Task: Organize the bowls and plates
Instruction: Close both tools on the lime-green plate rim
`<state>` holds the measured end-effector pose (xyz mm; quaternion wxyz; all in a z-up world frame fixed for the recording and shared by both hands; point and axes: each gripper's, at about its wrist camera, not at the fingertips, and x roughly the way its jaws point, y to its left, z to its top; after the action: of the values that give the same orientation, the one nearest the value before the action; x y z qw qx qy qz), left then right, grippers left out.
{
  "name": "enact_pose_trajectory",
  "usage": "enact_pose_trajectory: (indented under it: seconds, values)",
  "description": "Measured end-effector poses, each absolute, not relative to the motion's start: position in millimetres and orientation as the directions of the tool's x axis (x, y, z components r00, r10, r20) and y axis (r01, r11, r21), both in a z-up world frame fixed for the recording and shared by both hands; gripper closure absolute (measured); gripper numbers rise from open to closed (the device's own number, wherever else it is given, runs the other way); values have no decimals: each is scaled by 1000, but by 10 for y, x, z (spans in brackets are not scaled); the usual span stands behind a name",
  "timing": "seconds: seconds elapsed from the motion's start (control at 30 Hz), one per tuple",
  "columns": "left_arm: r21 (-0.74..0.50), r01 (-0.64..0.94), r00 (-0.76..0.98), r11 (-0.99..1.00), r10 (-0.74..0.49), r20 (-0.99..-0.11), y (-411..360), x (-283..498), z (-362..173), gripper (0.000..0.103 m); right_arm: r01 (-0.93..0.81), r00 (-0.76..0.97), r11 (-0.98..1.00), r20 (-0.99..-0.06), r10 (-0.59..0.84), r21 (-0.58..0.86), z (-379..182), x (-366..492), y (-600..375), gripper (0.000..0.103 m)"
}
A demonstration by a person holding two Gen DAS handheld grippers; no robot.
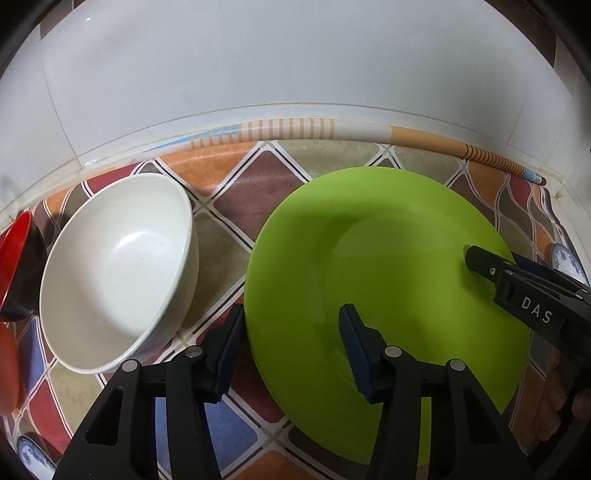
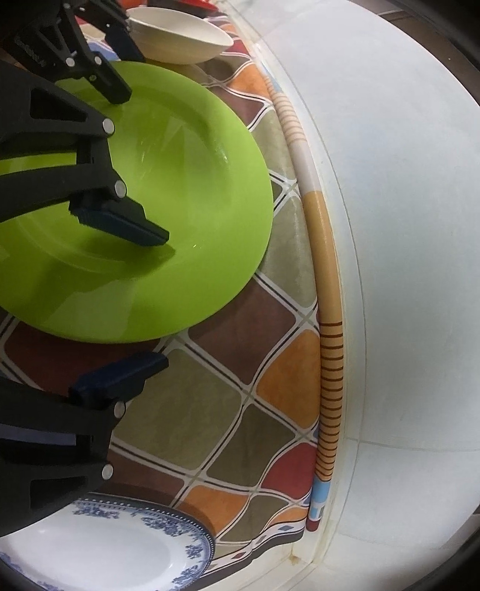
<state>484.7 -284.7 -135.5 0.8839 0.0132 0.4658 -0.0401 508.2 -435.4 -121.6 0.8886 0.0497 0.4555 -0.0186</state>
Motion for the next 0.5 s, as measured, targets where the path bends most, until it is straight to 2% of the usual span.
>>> enact_pose_trajectory:
  seconds: [0.07, 0.3, 0.5]
  values:
    - [-17, 83, 563, 996, -61, -824, -2838, 4859, -1363, 52, 65, 584, 995, -812, 27, 80, -1207, 5091, -4346, 53]
    - [-14, 83, 566, 996, -58, -822, -2805, 4898, -1358, 56, 63, 578, 995, -816, 29, 80, -1198, 5088, -4334, 60]
    - [-21, 92, 560, 996, -69, -826, -2752, 4846, -1336, 57, 42, 580, 998, -814, 10, 43, -1171, 5034, -4338, 61]
